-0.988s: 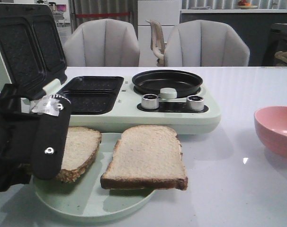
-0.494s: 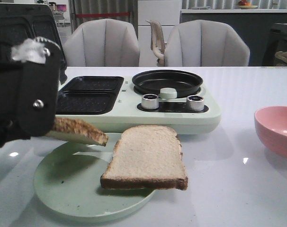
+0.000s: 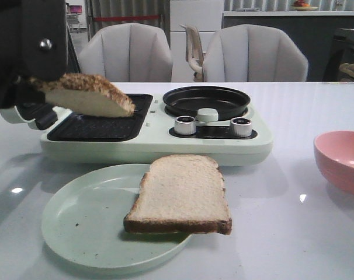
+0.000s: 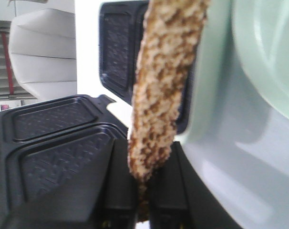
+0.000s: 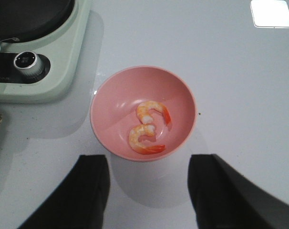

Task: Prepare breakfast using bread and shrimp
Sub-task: 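Carry the bread over the sandwich maker and lower it into the farther mold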

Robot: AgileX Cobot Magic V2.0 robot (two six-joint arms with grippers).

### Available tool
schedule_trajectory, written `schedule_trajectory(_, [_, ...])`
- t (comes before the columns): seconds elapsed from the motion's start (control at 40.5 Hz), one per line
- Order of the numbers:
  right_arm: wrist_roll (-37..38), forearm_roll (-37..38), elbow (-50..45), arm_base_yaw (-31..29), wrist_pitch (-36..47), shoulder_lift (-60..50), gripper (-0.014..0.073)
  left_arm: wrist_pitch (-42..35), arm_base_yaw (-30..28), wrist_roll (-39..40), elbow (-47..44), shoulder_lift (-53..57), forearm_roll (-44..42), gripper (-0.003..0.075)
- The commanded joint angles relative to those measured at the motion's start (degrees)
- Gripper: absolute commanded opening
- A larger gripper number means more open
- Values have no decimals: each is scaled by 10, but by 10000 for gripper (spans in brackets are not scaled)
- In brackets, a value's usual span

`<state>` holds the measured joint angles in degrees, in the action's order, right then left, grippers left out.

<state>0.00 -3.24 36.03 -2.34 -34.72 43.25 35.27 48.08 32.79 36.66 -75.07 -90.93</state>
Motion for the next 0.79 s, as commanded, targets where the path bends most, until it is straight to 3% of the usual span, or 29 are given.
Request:
schedule_trajectory(0.0, [-6,3,14,1,41,0,486,-19,-28,9,52,11,-27,99])
schedule_trajectory(0.247, [-6,3,14,1,41,0,486,-126,-114,9,174,-71,-29,99])
schedule_trajectory(0.766, [-6,3,14,1,41,0,486,-132,-203,5,421,-326,-29,99])
